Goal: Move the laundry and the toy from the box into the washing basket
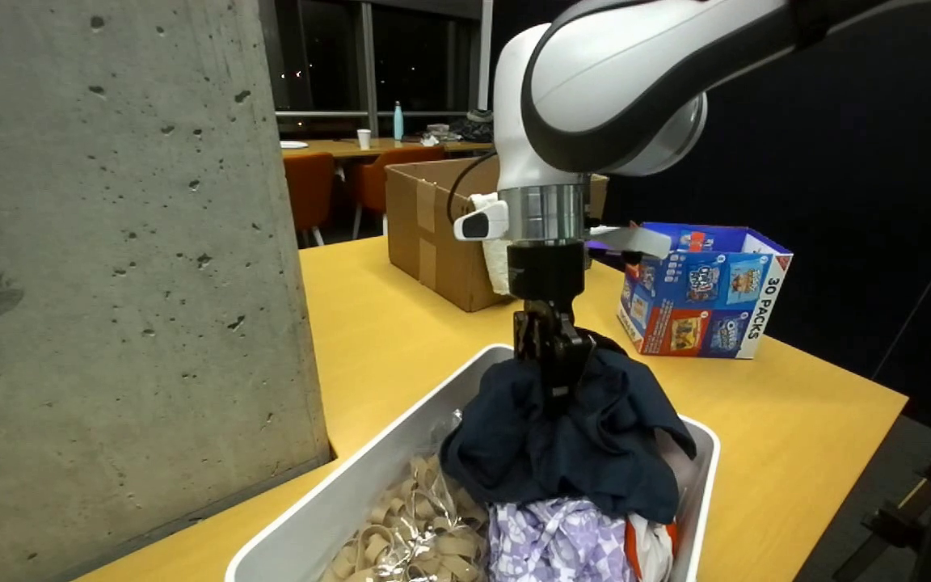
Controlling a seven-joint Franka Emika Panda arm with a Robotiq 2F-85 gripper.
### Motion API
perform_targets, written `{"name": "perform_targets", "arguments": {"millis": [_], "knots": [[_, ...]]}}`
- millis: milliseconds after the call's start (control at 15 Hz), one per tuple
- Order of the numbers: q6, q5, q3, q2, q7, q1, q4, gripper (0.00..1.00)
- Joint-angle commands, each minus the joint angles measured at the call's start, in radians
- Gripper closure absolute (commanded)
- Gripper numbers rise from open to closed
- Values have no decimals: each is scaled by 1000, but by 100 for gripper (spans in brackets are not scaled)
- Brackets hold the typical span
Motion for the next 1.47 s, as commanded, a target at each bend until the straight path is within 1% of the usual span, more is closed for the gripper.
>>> {"name": "perform_targets", "arguments": {"millis": [0, 267, 333, 400, 467, 667, 1000, 1267, 1400], "knots": [[-5, -9, 4, -65, 63, 31, -52, 46], [64, -25, -5, -180, 166, 50, -173, 18], [82, -34, -8, -219, 189, 47, -207, 9], [107, -35, -7, -255, 208, 40, -241, 3], [140, -35, -6, -304, 225, 29, -287, 0], [270, -42, -15, -457, 275, 0, -439, 0], [472, -4, -27, -683, 302, -79, -688, 0], [616, 101, -60, -829, 260, -148, -913, 0], [694, 180, -90, -891, 198, -176, -1037, 0]]}}
